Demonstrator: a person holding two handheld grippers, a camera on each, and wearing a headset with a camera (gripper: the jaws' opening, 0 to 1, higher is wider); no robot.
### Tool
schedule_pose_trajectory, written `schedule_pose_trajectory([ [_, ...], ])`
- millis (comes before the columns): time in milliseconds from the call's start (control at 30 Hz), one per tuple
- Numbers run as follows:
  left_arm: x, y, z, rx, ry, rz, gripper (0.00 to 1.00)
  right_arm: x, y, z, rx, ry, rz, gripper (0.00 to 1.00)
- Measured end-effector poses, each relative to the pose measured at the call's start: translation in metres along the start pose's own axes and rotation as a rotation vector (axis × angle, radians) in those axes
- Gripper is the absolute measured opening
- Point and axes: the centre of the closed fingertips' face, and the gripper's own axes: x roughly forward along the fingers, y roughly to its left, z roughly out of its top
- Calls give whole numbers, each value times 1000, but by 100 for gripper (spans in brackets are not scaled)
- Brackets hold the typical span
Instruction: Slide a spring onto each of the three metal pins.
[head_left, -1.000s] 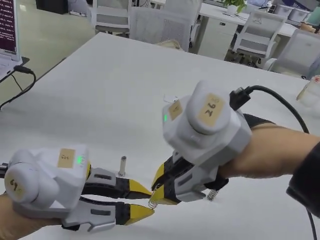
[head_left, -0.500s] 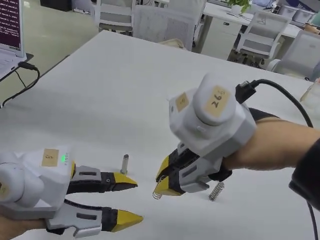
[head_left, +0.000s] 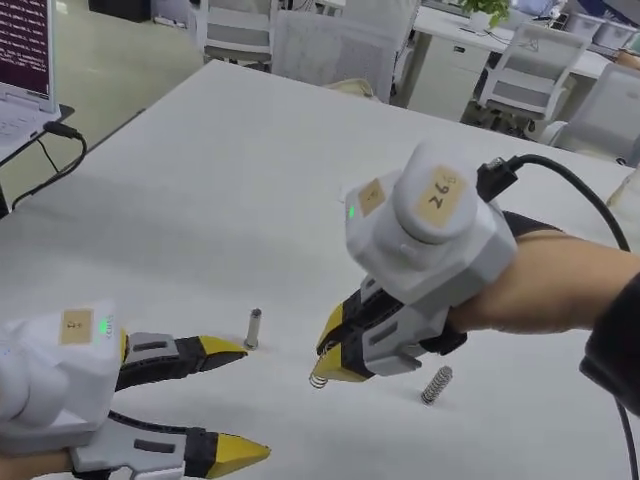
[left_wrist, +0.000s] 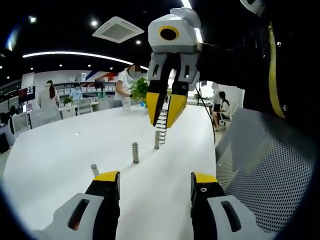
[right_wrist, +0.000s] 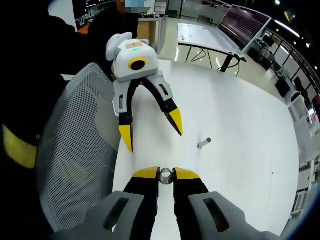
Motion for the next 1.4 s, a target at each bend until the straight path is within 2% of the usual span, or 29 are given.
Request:
schedule_pose_trajectory([
  [233, -4, 6, -5, -5, 7, 41, 60, -2, -9, 4, -8, -11, -16, 7],
  [333, -5, 8, -4, -16, -7, 59, 63, -3, -14, 7, -15, -14, -22, 7],
  [367, -5, 8, -4, -16, -7, 62, 66, -3, -16, 8, -15, -14, -22, 7],
  [800, -10, 10, -7, -34, -16, 99, 78, -2, -41, 23, -44, -21, -50, 7],
  [867, -11, 11, -8, -40, -17, 111, 81, 0, -47, 26, -49, -20, -55, 7],
  [1200, -16, 13, -9, -47, -27, 130, 86, 13, -65, 36, -60, -4, -51, 7],
  [1400, -19, 15, -13, -49, -23, 143, 88, 27, -79, 40, -57, 6, -47, 7],
])
